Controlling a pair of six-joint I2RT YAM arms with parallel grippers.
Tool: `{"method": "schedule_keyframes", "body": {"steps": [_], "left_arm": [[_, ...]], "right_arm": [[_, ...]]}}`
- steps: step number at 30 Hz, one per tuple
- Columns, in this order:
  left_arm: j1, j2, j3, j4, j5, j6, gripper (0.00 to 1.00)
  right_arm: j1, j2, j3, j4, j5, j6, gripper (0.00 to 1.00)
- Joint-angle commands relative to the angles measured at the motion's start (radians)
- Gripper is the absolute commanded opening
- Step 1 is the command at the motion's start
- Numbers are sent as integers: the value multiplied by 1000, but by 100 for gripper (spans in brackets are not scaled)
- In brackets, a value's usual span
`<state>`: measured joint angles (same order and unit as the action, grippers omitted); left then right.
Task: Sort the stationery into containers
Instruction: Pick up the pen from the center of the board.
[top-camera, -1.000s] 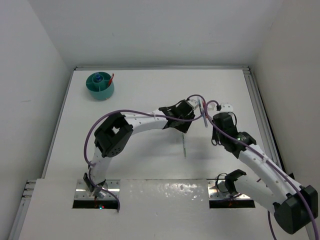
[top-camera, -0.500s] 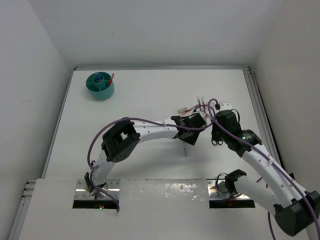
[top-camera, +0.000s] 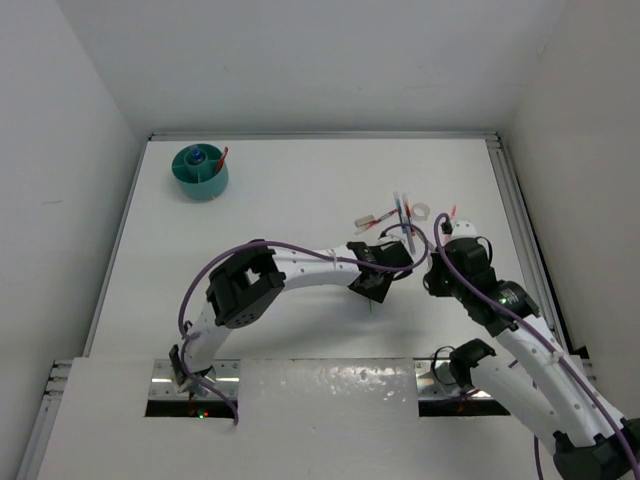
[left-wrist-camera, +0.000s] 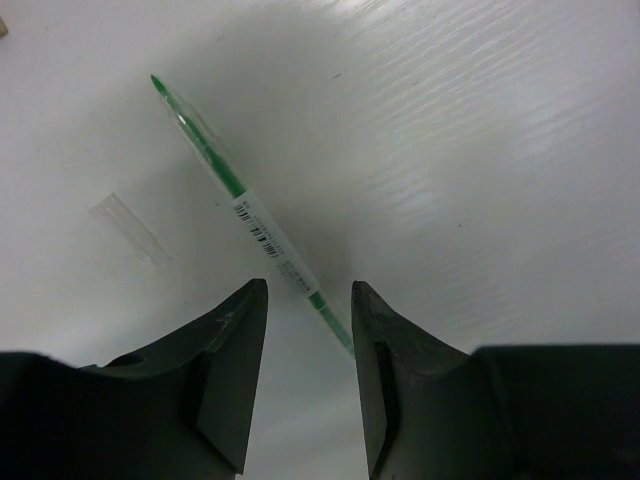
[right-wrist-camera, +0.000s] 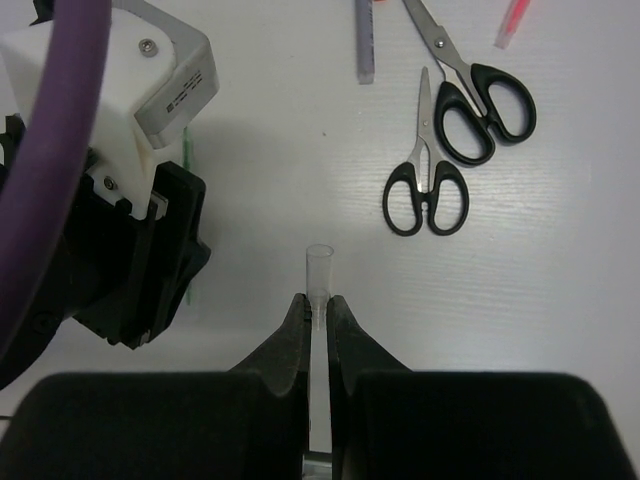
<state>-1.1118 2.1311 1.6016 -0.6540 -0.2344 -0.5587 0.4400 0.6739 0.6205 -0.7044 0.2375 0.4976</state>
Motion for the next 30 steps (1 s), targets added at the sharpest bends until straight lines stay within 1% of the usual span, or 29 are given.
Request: {"method": "schedule_keyframes", "body": {"steps": [1,10,13,14,16,19,20,22,25,26,28,29,30], "left_arm": [[-8,-25,-34,-6,-26,-26,38],[9,24,-35,31,0,-12,35],[7,38,-42,33,18,-15,27],[7,39,-43,31,23,-15,23],[9,43,-51,33,35,-15,20],[9,52,-55,36,37,-15,12],[7,53,-52,37,35,-15,6],[10,62,-46,36,43,-15,0],[10,61,6,8,105,-17,0],[9,46,27,2,116,-15,0],[12,20,46,-1,113,31,0],[13,-25,57,4,109,58,0],[17,-52,52,11,109,128,0]], "right_arm": [[-6,6,-13,3,-12,25,0],[-4,6,13,-7,-12,32,0],[-6,3,24,-18,-4,29,0],[-4,-2,27,-27,0,29,0],[-6,-7,36,-30,9,25,0],[-6,-19,44,-40,22,18,0],[-6,-25,47,-46,25,18,0],[-6,-28,53,-56,25,10,0],[-6,-33,97,-102,7,-16,0],[-6,-31,138,-119,-7,-46,0],[-4,-20,218,-174,-46,-68,0],[-4,-11,247,-197,-59,-86,0],[-4,9,272,-214,-76,-100,0]]}}
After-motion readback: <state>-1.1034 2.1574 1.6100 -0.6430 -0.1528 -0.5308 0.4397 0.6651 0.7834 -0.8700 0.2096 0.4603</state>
